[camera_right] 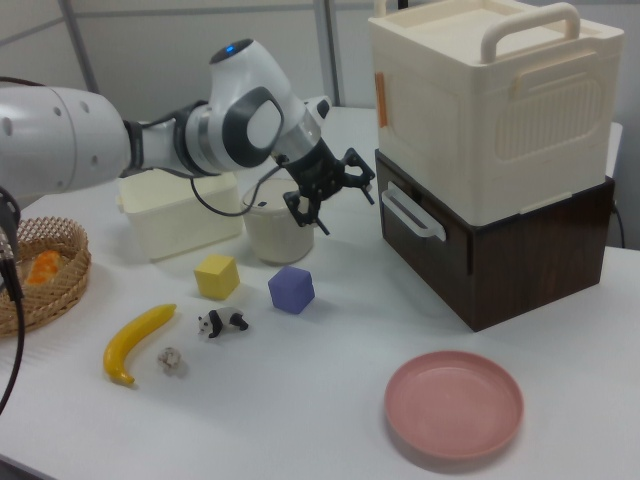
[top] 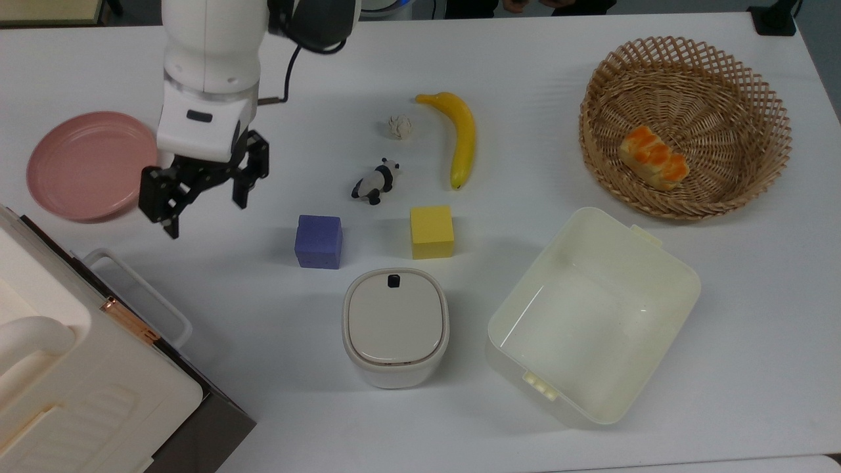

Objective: Open the drawer
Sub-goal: 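Move the open gripper toward the white handle of the brown drawer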

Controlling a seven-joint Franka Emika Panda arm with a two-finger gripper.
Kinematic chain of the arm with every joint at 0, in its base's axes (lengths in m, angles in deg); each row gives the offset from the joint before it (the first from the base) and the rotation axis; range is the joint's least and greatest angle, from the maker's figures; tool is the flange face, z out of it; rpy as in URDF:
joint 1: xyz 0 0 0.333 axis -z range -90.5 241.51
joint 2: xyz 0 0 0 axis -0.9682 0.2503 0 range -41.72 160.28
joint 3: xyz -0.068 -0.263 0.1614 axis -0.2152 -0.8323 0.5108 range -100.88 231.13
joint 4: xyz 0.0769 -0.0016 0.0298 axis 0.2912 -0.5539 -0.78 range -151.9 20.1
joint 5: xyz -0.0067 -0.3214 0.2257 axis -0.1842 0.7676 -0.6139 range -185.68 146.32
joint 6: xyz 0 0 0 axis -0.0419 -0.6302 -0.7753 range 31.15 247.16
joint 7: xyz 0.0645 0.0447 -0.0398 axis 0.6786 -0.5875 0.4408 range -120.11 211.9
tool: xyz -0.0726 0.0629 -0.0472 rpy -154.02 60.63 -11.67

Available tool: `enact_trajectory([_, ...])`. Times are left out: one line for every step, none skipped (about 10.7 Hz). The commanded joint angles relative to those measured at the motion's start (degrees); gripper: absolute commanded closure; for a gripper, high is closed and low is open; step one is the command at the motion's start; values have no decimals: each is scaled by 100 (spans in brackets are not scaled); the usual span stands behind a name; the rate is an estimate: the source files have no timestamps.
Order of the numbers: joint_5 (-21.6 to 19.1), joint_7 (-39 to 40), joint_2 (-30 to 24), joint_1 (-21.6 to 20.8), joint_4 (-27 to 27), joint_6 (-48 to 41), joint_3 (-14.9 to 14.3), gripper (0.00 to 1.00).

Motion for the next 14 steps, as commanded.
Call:
enact_trajectory([498,94,300,182,-62,907,8,4])
enact_trajectory([569,93,397,226,-53,1224,-1,4])
enact_trajectory([709,93,511,304,-44,1514,-18,6])
enact_trajectory([815,93,573,331,-44,1691,-27,10])
enact_trajectory([851,93,643,332,-36,1814,-36,12])
enact_trajectory([886,93,670,349,-36,1946,-45,12])
enact_trajectory([939,93,679,384,-36,2017,-45,12])
enact_trajectory([1000,93,723,402,-27,2026,-45,14])
enact_trajectory([1018,93,741,428,69,2053,-45,14])
enact_trajectory([1018,93,802,428,96,2070,-45,15])
enact_trajectory([1027,93,837,446,96,2070,-45,18])
enact_trajectory([1036,93,838,454,96,2105,-45,24])
enact_trajectory([1097,93,846,472,96,2219,-45,33])
enact_trajectory([1176,93,907,490,96,2246,-45,46])
